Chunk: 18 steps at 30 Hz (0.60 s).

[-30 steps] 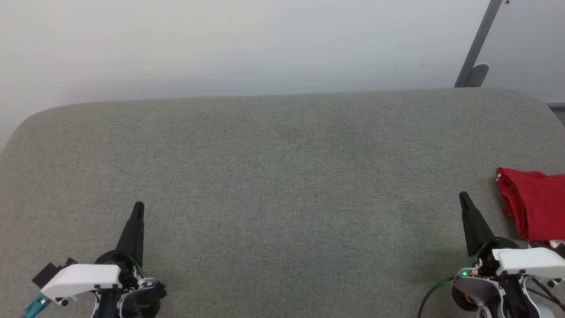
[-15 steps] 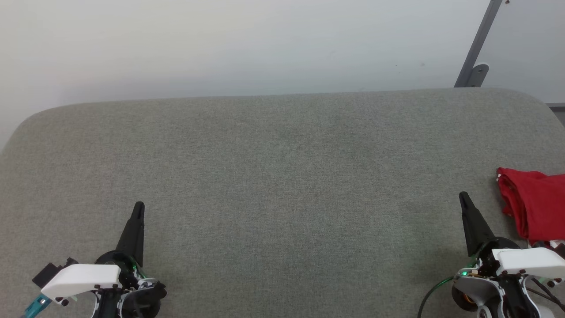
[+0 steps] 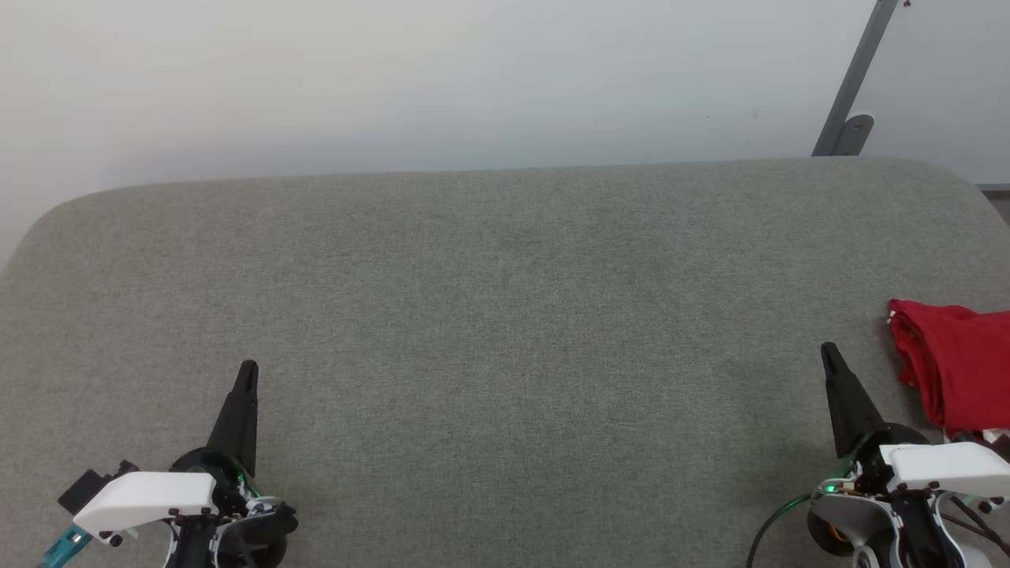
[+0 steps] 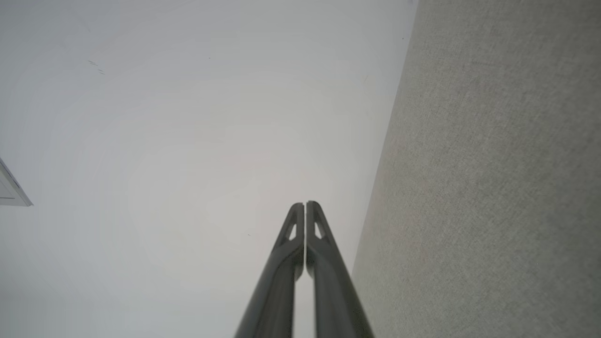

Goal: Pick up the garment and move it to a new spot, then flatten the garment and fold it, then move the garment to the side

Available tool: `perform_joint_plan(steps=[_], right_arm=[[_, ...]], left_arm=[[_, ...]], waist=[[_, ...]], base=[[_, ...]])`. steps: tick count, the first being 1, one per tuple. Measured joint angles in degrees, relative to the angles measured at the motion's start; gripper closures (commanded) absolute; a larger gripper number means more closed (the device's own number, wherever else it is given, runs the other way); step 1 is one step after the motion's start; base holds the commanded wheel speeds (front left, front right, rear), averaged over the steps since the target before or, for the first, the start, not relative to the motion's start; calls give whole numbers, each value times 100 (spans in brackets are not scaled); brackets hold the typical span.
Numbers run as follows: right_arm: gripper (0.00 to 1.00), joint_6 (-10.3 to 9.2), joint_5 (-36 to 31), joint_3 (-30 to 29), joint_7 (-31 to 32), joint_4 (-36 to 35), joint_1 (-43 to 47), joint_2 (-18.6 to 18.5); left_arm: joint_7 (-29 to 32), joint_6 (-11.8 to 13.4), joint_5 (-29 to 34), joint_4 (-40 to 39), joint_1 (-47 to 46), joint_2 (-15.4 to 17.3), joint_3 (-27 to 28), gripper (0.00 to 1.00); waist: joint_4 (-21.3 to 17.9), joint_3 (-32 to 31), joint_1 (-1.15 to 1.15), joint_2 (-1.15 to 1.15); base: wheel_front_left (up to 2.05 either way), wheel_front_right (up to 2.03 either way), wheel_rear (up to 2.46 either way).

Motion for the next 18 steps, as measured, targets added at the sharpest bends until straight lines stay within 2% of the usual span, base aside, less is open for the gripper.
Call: perform_joint_plan(steps=[18], right_arm=[[100,0,0,-1,0,-1,-1,0]], left_arm=[[1,0,1,0,-1,-3,2,100]], waist=[[0,0,0,0]], base=[[0,0,0]])
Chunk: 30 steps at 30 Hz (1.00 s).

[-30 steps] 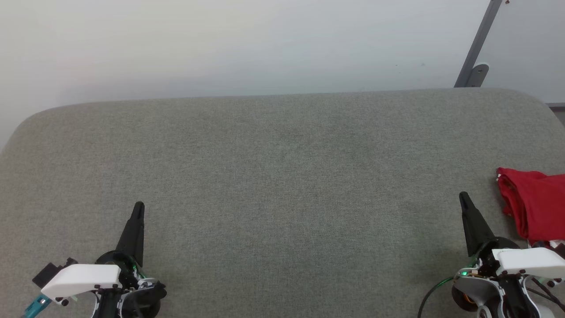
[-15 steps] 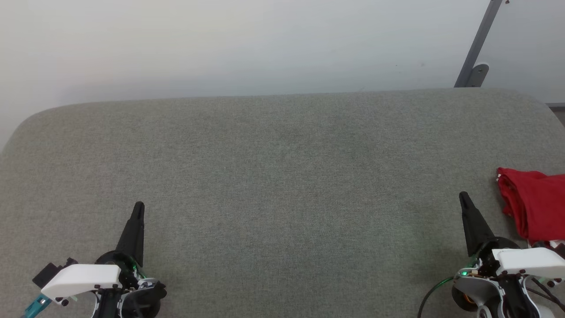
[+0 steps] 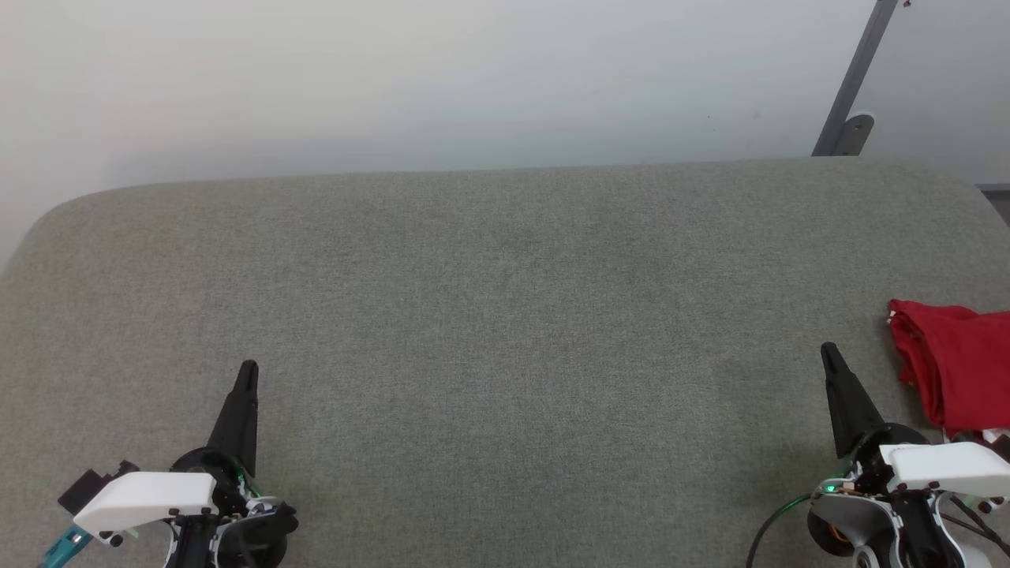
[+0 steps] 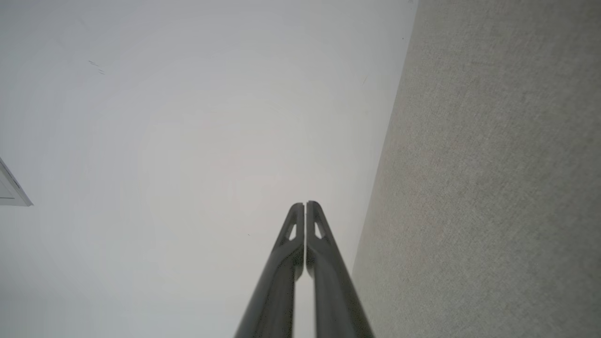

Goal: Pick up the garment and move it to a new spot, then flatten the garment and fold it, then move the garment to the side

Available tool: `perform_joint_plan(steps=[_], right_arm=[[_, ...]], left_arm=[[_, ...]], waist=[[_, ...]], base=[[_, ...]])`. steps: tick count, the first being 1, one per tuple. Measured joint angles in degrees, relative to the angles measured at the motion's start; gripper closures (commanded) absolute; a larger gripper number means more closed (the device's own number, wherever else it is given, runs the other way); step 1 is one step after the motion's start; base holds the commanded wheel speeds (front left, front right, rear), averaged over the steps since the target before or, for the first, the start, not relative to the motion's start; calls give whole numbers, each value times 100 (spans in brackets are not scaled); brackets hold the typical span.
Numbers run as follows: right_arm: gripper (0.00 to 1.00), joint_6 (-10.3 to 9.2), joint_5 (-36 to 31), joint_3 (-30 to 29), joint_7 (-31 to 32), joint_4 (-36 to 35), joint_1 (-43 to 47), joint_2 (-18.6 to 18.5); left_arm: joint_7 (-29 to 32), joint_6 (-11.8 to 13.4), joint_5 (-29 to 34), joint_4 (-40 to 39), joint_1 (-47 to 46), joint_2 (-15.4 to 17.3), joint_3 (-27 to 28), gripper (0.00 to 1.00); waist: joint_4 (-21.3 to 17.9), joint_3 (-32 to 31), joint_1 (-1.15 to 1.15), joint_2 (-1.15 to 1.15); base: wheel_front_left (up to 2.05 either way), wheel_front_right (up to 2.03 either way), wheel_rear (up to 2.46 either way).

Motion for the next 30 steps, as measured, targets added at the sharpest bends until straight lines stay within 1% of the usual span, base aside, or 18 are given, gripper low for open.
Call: perform_joint_plan(steps=[30], right_arm=[[100,0,0,2,0,0,0,0]], left_arm=[[1,1,1,0,0,-3,3,100]], waist=[[0,0,0,0]], base=[[0,0,0]])
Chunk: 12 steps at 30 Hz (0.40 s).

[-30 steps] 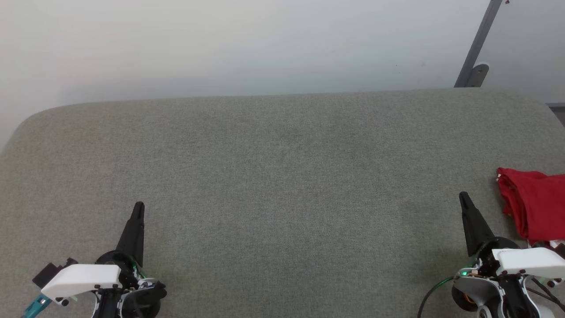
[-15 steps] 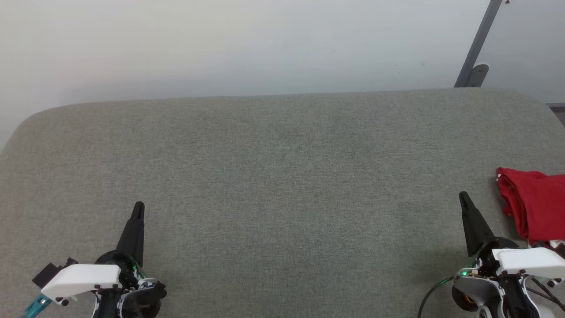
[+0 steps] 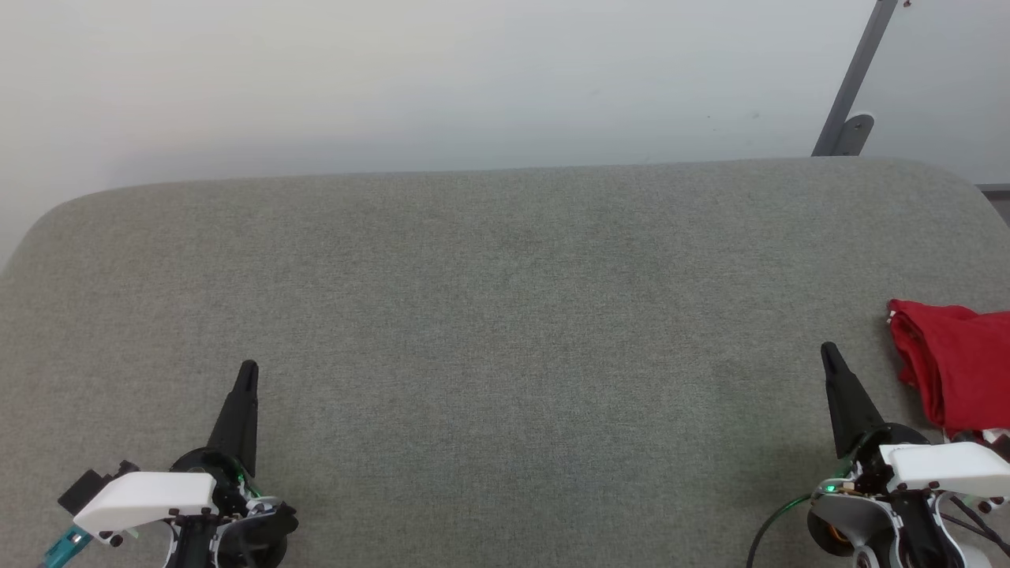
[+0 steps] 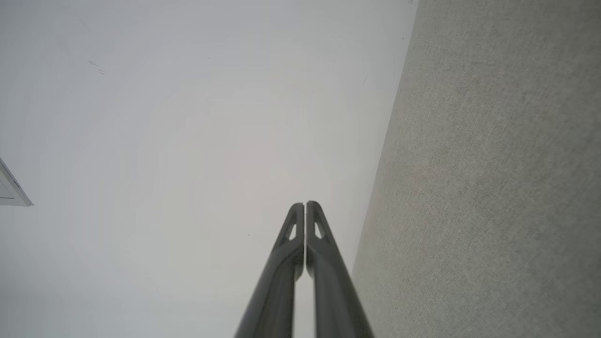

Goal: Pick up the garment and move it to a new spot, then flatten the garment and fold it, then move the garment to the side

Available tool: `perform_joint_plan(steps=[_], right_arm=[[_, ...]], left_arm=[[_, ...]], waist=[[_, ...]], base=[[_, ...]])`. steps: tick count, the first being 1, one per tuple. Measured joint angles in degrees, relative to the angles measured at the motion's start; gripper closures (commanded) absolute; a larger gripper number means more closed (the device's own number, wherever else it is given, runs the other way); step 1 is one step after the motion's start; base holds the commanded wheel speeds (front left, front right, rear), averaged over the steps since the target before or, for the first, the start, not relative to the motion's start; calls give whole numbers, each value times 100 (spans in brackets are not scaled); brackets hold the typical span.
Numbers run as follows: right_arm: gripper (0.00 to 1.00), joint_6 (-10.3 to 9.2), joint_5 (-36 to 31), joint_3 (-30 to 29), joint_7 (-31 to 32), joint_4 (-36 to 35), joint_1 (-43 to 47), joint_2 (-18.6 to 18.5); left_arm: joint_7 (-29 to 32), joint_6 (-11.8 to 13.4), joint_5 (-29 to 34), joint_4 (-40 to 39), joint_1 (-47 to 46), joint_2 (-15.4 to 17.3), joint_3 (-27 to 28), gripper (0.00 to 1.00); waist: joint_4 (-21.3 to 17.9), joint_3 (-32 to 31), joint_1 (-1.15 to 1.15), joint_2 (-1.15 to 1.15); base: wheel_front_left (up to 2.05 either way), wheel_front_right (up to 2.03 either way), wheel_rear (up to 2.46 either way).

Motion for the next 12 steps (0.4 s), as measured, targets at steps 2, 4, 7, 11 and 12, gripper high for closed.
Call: perform_joint_plan(steps=[2,4,7,11,12], right_arm=[[100,0,0,0,0,2,0,0],[100,0,0,0,0,0,0,0],[100,0,0,-1,0,2,0,0],[100,0,0,0,0,2,0,0],[100,0,0,-3,0,1,0,0]], left_arm=[[0,-1,0,0,0,0,0,100],[0,0,1,0,0,0,0,100],[0,-1,7,0,0,0,0,100],[0,0,7,0,0,-1,0,100],[0,-1,7,0,0,-1,1,100]], waist=[[0,0,0,0],[0,0,0,0],[0,0,0,0],[0,0,0,0],[0,0,0,0]], base=[[0,0,0],[0,0,0],[0,0,0],[0,0,0],[0,0,0]])
